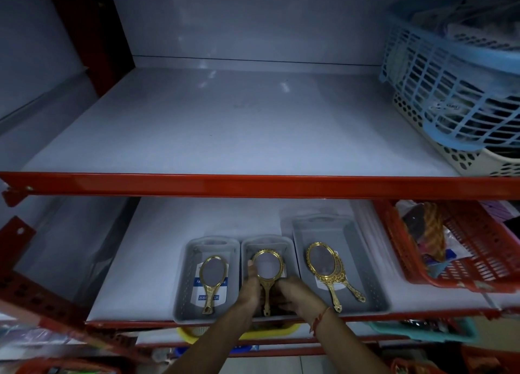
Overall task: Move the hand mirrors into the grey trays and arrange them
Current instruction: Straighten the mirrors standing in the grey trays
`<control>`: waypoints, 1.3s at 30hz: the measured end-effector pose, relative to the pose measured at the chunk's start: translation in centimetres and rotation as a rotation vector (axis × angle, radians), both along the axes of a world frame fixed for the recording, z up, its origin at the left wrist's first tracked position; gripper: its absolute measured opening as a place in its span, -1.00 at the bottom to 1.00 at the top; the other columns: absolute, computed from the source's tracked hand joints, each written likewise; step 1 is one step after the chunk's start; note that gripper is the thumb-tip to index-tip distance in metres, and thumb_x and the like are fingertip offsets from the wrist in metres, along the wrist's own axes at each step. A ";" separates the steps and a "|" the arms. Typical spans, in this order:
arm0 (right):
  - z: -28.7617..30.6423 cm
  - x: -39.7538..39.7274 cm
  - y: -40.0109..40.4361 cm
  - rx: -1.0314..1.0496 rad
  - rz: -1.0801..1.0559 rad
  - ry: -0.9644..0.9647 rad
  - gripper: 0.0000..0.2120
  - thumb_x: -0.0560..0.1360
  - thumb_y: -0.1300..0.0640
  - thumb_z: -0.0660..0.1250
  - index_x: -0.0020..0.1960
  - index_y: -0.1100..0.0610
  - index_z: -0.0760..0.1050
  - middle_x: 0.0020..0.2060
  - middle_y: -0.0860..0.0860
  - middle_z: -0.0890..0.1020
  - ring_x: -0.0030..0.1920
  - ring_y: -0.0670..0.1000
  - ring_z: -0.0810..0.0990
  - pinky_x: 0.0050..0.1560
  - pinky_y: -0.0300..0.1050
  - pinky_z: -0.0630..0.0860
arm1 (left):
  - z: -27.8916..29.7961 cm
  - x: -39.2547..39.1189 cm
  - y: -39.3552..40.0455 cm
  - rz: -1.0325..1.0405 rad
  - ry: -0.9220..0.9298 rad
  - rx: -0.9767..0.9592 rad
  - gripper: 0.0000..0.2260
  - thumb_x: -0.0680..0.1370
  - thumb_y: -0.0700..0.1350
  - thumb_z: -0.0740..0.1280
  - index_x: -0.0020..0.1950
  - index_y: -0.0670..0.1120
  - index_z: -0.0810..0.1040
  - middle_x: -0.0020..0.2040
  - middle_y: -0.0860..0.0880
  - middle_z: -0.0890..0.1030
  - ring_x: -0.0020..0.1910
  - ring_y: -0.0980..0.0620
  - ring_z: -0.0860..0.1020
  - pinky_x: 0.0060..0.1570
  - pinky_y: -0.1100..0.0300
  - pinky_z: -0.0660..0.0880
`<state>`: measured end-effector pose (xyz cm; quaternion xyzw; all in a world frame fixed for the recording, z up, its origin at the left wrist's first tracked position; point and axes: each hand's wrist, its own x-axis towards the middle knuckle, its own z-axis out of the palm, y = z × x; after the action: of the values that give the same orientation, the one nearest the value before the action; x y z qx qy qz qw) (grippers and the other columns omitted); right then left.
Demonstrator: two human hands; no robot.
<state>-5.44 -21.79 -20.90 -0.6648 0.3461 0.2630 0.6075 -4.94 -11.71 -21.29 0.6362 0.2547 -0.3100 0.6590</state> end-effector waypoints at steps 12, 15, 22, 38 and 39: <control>1.5 1.5 -11.0 -0.119 -0.250 -0.175 -0.83 0.51 0.22 0.26 -0.22 0.21 0.55 -0.31 0.14 0.61 -0.27 0.13 0.61 -0.21 -0.09 0.52 | 1.5 0.2 -6.8 -0.031 -0.393 0.119 -0.66 0.66 0.02 0.05 0.05 -0.11 0.55 0.07 -0.17 0.64 0.17 -0.19 0.57 0.25 0.00 0.48; 0.9 0.3 -13.7 -0.196 -0.248 -0.194 -0.78 0.45 0.27 0.30 -0.36 0.21 0.60 -0.48 0.08 0.61 -0.41 0.08 0.58 -0.32 -0.12 0.47 | 1.2 0.5 -9.6 -0.057 -0.288 -0.009 -0.65 0.66 0.03 0.05 0.07 -0.12 0.57 0.10 -0.20 0.64 0.20 -0.22 0.57 0.27 -0.03 0.48; -0.5 -1.0 -15.6 -0.396 -0.102 -0.168 -0.65 0.48 0.19 0.26 -0.48 0.10 0.42 -0.40 0.08 0.54 -0.29 0.05 0.51 -0.27 -0.16 0.36 | -0.6 -0.5 -13.4 -0.127 -0.040 0.015 -0.47 0.65 0.15 -0.05 0.48 -0.14 0.28 0.44 -0.15 0.39 0.39 -0.16 0.40 0.45 -0.05 0.28; -2.0 -0.6 -15.1 -0.292 0.007 -0.068 -0.64 0.46 0.10 0.27 0.23 0.17 0.50 0.16 0.17 0.61 0.16 0.17 0.59 0.19 0.07 0.56 | -1.4 -0.3 -14.3 0.014 0.022 -0.015 -0.51 0.66 0.10 -0.02 0.39 -0.19 0.40 0.30 -0.21 0.54 0.26 -0.18 0.52 0.00 0.12 0.38; -2.0 -0.5 -15.2 -0.291 0.005 -0.067 -0.65 0.47 0.10 0.27 0.22 0.17 0.51 0.15 0.17 0.61 0.15 0.17 0.59 0.19 0.07 0.57 | -1.5 -0.3 -14.2 0.018 0.020 -0.012 -0.52 0.66 0.09 -0.01 0.37 -0.21 0.42 0.29 -0.22 0.55 0.26 -0.18 0.53 0.04 0.11 0.38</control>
<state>-5.96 -36.95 -22.93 -0.7550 0.3586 0.1894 0.5153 -5.29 -25.92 -22.76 0.6265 0.2652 -0.3120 0.6631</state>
